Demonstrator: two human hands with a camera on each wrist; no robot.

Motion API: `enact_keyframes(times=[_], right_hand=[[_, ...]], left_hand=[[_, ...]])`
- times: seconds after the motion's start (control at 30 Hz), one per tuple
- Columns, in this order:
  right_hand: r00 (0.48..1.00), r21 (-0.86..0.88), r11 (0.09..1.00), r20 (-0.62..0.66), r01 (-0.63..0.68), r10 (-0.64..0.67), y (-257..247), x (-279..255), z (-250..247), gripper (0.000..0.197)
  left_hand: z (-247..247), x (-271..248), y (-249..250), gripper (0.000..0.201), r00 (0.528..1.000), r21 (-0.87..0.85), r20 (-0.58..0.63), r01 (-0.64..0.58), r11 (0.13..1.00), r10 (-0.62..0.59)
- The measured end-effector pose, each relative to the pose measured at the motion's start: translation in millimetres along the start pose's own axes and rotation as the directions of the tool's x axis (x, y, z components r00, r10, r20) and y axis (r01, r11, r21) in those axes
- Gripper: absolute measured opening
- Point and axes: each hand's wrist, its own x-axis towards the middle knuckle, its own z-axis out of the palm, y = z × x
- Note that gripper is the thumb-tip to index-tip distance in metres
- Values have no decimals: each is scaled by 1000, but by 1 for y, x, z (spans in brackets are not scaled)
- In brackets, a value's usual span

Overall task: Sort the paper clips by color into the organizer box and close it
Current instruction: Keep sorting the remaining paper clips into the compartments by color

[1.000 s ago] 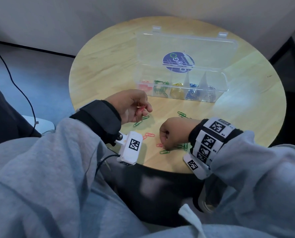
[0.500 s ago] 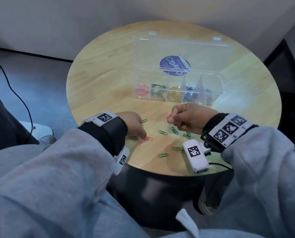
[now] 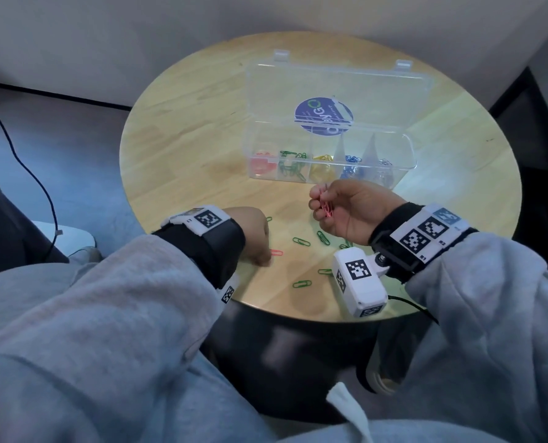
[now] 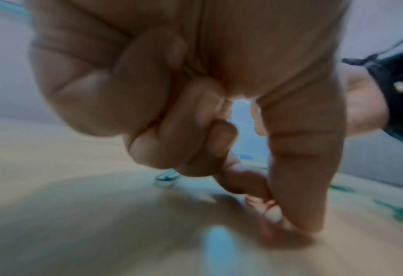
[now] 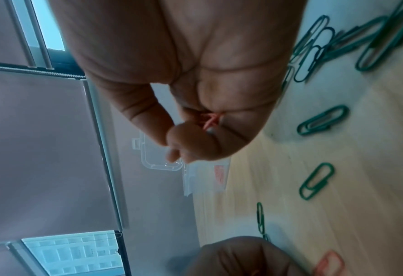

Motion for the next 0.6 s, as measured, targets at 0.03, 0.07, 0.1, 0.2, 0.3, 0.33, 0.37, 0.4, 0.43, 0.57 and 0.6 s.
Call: enact_keyframes(times=[0.03,0.07,0.1,0.2,0.3,0.33,0.37,0.4,0.43,0.57,0.6], right_hand=[[1000,-16,1000,-3,-8,8,0,0,1,23],[1000,-49,999,-10,-17,16,1,0,2,22],[999,-104,994,-23,-27,25,1,1,4,21],[994,-422,906,-106,-45,0,3,5,11,25],[996,-753,655,-91,-53,-24,1,9,21,32],[997,-851,522,-74,-55,-16,1,9,25,34],[998,-925,377,-55,-52,3,1,8,31,34],[999,-967,250,-37,-42,24,2,8,37,32],[999,-989,148,-23,-28,34,4,7,43,29],[1000,-996,-88,-9,-8,3,16,10,60,17],[1000,-991,-135,2,3,3,18,12,63,15]], left_hand=[[-3,-1,-1,12,1000,-47,19,-4,999,4],[-7,-1,-3,14,999,-106,42,-6,994,11],[-11,-1,-5,15,998,-181,62,-8,983,20],[-23,1,-12,16,995,-496,90,16,868,33],[-32,2,-18,23,1000,-761,27,26,648,-7],[-34,1,-19,23,1000,-823,13,18,568,-13],[-36,1,-21,22,1000,-870,6,12,494,-14],[-38,1,-22,22,1000,-902,4,9,431,-14],[-39,1,-24,21,1000,-925,6,11,380,-13],[-43,2,-26,21,999,-969,33,30,247,8],[-44,2,-26,21,999,-974,35,31,226,16]])
